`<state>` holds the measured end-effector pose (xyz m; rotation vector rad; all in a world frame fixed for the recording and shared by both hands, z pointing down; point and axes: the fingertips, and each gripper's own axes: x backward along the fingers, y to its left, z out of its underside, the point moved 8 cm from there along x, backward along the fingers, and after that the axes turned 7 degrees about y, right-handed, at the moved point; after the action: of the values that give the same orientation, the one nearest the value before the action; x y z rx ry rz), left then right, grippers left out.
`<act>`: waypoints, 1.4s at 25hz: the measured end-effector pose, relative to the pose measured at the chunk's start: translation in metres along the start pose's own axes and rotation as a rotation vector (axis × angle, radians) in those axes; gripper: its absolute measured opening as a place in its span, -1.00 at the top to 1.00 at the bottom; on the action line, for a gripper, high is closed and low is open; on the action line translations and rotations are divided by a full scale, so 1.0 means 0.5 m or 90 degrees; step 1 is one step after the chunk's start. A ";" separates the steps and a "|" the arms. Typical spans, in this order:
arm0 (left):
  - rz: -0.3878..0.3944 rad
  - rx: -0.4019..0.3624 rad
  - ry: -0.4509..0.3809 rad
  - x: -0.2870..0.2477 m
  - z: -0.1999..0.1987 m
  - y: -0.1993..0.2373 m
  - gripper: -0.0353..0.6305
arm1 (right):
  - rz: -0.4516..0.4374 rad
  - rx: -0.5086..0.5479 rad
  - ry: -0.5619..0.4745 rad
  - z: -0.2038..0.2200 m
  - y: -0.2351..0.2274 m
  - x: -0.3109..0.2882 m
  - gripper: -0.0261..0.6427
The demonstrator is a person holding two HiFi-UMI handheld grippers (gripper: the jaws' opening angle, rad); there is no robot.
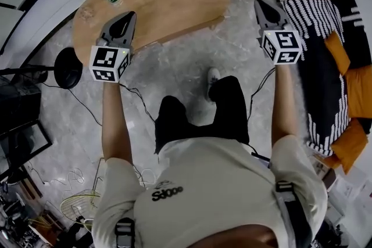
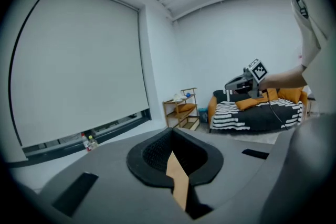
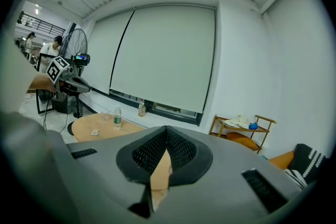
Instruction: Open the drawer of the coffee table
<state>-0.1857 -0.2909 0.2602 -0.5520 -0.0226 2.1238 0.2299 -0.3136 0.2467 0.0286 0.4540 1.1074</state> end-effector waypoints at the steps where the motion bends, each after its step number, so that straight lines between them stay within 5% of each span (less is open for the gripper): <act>1: -0.005 0.005 -0.004 -0.019 0.023 -0.002 0.84 | -0.004 -0.002 0.000 0.025 -0.001 -0.019 0.90; 9: -0.027 0.049 -0.026 -0.141 0.217 -0.016 0.84 | 0.004 0.032 -0.017 0.218 0.011 -0.140 0.90; 17: 0.009 0.053 -0.037 -0.212 0.430 -0.069 0.84 | 0.012 0.036 -0.014 0.419 0.045 -0.238 0.90; 25: 0.010 0.067 -0.016 -0.260 0.625 -0.129 0.84 | -0.037 -0.017 -0.019 0.584 0.085 -0.302 0.90; 35: 0.009 0.089 0.002 -0.279 0.748 -0.156 0.84 | -0.054 -0.034 -0.019 0.683 0.104 -0.332 0.90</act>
<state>-0.2045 -0.2852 0.6663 -0.4737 0.1300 2.1190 0.2501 -0.3654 0.6262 -0.0203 0.3950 1.0333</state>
